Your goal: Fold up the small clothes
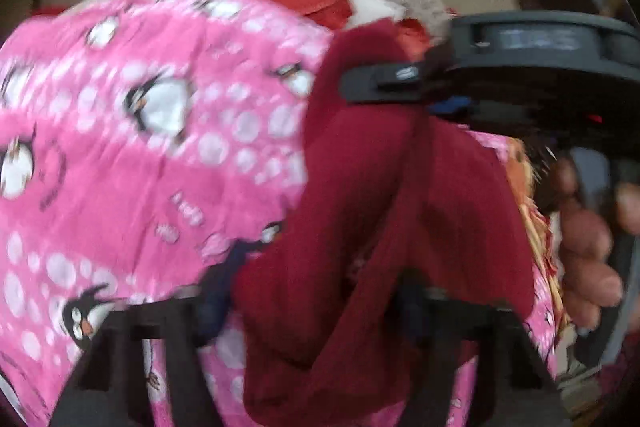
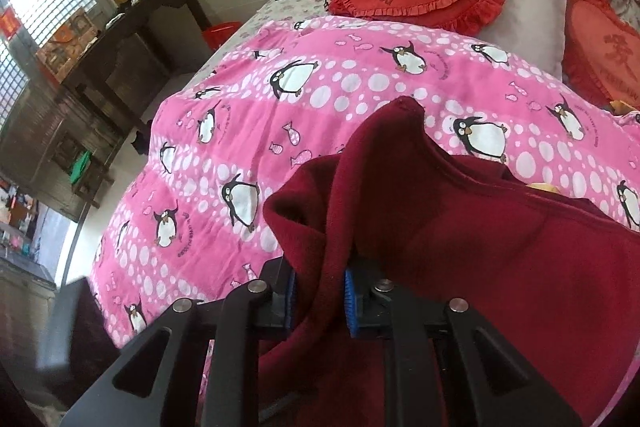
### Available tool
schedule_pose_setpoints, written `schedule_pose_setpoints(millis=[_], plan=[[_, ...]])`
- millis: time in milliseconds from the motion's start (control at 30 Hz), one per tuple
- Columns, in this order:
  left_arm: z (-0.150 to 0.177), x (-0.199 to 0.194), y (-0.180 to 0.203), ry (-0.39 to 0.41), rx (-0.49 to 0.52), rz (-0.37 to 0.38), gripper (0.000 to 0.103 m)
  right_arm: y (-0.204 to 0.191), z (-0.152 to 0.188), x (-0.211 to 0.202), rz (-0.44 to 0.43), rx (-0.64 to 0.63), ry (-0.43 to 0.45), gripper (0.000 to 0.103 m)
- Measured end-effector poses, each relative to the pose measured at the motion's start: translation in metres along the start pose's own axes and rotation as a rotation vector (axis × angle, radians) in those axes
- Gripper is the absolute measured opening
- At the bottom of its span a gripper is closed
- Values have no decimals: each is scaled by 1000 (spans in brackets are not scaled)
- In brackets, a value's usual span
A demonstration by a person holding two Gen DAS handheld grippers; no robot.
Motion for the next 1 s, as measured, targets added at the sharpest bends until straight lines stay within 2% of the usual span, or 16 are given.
schedule_pose_setpoints(millis=[33,67,133,200,400,500,533,567,600,667,700,833,1000], plan=[[2,2,-2,-7,-21,21,47,0,0,2,0,-1,-6,0],[3,2,-4,-4,-46,47,45,1,1,4,2,2,-10,1],[4,1,-5,12,-57,56,42,-1,1,8,0,7,-13,15],[6,-2,-3,28,-40,44,40,-2,-2,12,52,-11,-5,32],[10,-4,-1,35,-32,26,40,-17,-6,35,87,-50,-47,45],[14,-4,1,31,-49,26,39,-13,-3,53,158,-62,-77,44],[15,-6,2,30,-51,23,38,-11,-3,54,149,-50,-72,43],[15,-9,3,31,-50,21,37,-8,-3,52,128,-23,-54,35],[16,-13,6,33,-44,20,35,-5,-4,50,120,-12,-43,20],[14,-21,14,38,-26,11,34,0,-4,41,92,-5,-29,3],[13,-26,20,40,-19,7,33,2,-3,36,68,-4,-27,0],[9,-37,49,41,5,8,32,9,-4,7,20,-25,1,0],[7,-42,106,32,108,11,31,21,-5,-35,15,-65,44,0]])
Point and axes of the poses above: each gripper's, at about its wrist camera, not at the fingertips, and x roughly the way its jaws point, y to its right, z to its underside, the point moved 8 cm from there along x, roughly the way its jaws point, and after that the axes turned 1 degree about -x, right-handed, at the moved point
